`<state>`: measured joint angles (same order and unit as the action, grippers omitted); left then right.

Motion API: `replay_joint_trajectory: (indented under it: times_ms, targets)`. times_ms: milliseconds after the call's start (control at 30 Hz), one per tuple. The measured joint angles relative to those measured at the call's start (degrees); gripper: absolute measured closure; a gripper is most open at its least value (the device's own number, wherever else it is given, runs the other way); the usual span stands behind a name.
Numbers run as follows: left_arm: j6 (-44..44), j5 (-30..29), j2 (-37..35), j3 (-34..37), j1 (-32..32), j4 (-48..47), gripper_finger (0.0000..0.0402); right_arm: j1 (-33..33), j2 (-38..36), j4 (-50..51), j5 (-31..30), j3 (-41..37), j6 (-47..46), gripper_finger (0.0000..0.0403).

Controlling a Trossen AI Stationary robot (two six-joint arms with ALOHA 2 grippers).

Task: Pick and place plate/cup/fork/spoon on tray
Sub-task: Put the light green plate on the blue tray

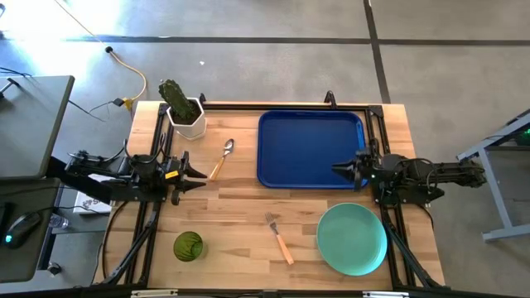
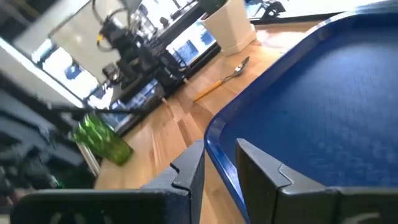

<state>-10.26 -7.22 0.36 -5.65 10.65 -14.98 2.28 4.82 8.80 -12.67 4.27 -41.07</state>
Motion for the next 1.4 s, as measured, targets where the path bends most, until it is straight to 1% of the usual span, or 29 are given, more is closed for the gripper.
replay_joint_trajectory:
  times_ms: [100, 200, 367, 467, 567, 700, 833, 967, 1100, 1267, 1400]
  targets:
    - [0.0, 0.0, 0.0, 0.0, 0.0, 0.0, 0.0291, 0.0, 0.0, -0.1, -0.5, 0.0, -2.8, 0.0321]
    - [0.0, 0.0, 0.0, 0.0, 0.0, 0.0, 0.0291, 0.0, 0.0, -3.2, -0.7, 0.0, -5.6, 0.0321]
    - [0.0, -0.2, 0.0, 0.0, 0.0, 0.0, 0.0291, 0.0, 0.0, -14.1, -1.8, 0.0, -4.1, 0.0321]
    - [0.0, -1.6, 0.0, 0.0, 0.0, 0.0, 0.0291, 0.0, 0.0, -21.2, -2.7, 0.0, -3.8, 0.0321]
    - [-0.1, -1.9, 0.0, 0.0, 0.0, 0.1, 0.0291, 0.0, 0.0, -26.0, -3.4, 0.1, -3.5, 0.0321]
    - [-0.1, -1.9, 0.0, 0.0, 0.0, 0.2, 0.0291, 0.0, 0.7, -27.1, -3.7, 3.2, -3.9, 0.0321]
    - [-0.2, -1.9, 0.0, 0.0, 0.0, 0.3, 0.0291, 0.0, 4.9, -26.4, -2.9, 9.0, -3.9, 0.0321]
    - [-0.2, -1.9, 0.0, 0.0, 0.0, 2.6, 0.0291, 0.0, 12.5, -19.1, -1.6, 17.5, -5.5, 0.0321]
    - [-0.2, -1.9, 0.0, 0.0, 0.0, 4.5, 0.0291, 0.0, 21.5, -5.7, -0.2, 26.9, -13.1, 0.0321]
    - [-0.2, -1.9, 0.0, 0.0, 0.0, 4.8, 0.0291, 0.0, 33.6, 10.9, 6.2, 37.9, -24.0, 0.0321]
    - [-0.2, -1.9, 0.0, 0.0, 0.0, 4.8, 0.0291, 0.0, 42.3, 17.6, 11.9, 44.7, -30.8, 0.0321]
